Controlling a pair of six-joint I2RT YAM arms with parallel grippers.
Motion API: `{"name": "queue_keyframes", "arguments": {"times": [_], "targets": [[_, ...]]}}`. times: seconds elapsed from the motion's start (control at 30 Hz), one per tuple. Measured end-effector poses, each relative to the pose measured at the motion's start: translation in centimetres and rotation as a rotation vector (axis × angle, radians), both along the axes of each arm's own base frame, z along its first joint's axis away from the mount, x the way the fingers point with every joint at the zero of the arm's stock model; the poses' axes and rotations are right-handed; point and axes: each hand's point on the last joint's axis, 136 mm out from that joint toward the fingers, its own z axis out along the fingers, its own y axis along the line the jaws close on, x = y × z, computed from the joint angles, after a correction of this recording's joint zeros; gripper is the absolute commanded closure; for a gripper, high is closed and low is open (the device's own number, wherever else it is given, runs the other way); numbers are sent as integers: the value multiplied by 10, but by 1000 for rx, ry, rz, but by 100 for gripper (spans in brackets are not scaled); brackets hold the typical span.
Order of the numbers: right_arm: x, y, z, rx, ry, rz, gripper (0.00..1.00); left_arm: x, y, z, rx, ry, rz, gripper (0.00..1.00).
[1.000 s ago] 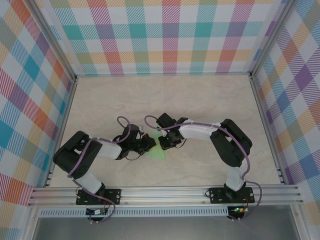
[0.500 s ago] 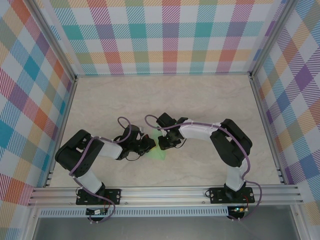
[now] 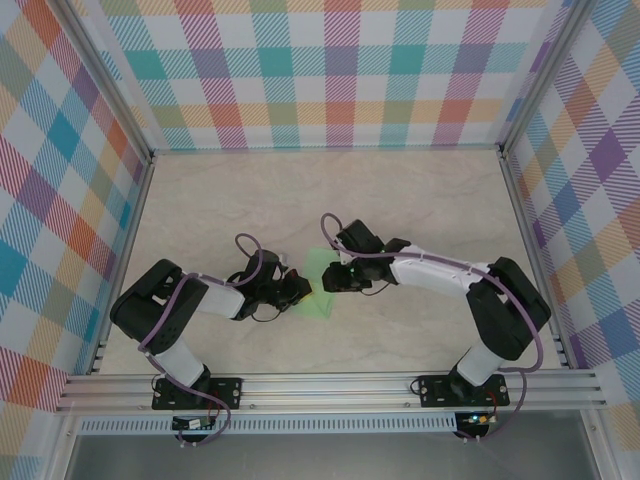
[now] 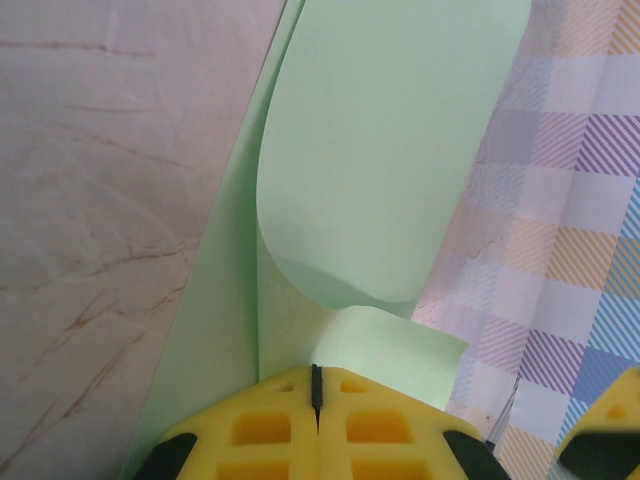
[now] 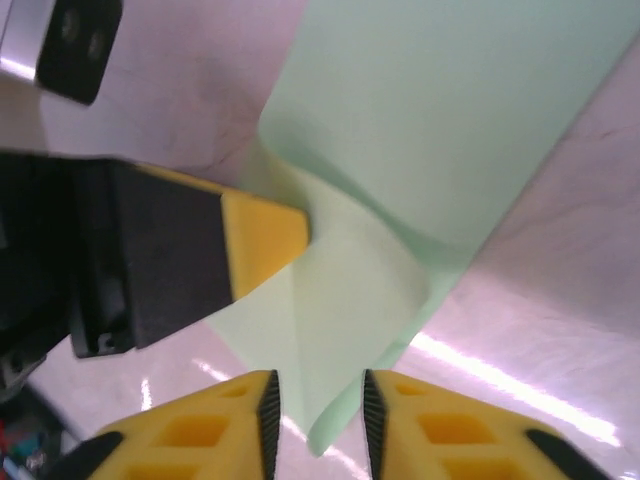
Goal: Fold a paper plane with a square sheet of paper (pick it up from the middle)
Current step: Fold the triangle a second time at the center of the table.
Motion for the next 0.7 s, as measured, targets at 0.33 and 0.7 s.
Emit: {"name": "queue_keyframes", "arguments": {"times": [0.33,0.7], "targets": [[-29,35,-17,98,160,19,84,0,0,0,0,-3,-3,100],[-25,44,-23,89,183,14,84,0,0,0,3,-8,-8,100]]}}
